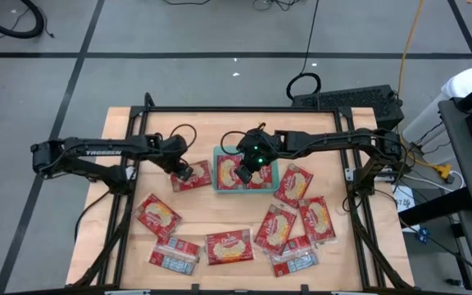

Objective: Sort popcorn bags into baskets
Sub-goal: Put the red popcorn bag into the green bin

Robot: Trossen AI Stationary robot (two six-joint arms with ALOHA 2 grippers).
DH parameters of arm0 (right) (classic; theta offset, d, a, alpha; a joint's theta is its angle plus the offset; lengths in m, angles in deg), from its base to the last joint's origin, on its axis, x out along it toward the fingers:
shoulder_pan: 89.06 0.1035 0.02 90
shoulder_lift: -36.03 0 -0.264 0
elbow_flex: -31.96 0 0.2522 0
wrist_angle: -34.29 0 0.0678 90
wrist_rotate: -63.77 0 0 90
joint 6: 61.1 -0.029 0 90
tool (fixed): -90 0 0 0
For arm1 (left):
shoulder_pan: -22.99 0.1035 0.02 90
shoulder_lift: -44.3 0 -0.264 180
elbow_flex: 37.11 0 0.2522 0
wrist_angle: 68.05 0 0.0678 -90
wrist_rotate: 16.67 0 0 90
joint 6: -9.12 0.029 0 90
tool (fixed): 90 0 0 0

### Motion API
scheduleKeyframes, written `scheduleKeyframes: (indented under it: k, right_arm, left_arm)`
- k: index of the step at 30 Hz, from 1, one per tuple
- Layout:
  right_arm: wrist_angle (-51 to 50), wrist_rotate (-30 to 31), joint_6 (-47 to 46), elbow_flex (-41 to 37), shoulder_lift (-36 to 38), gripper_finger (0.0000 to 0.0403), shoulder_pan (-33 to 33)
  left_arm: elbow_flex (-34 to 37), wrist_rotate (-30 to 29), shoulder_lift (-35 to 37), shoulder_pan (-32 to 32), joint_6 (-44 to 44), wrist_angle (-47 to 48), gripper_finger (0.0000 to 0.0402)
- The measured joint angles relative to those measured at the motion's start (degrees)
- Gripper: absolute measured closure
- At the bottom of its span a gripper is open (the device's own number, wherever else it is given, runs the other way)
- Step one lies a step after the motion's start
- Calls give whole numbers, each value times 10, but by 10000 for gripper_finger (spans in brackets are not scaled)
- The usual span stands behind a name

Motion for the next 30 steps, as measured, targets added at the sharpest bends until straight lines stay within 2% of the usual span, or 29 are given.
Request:
scheduleKeyframes:
  k: [4,9,13,17,22,30]
  right_arm:
    - [-1,0,-1,0,0,403,7]
    - [-2,-1,5,0,0,403,21]
    - [-3,-1,13,0,0,403,25]
    - [-2,-1,10,0,0,403,25]
    - [-2,-1,4,0,0,403,25]
    - [-2,-1,3,0,0,403,25]
  left_arm:
    - [3,-2,-2,-17,10,39,251]
    - [5,-10,-12,-32,-11,128,169]
    - [5,-14,-16,-42,-15,129,105]
    - [5,-5,-22,-57,-48,119,66]
    - [5,1,-42,-94,-83,109,63]
    - [3,1,-130,-116,-92,68,124]
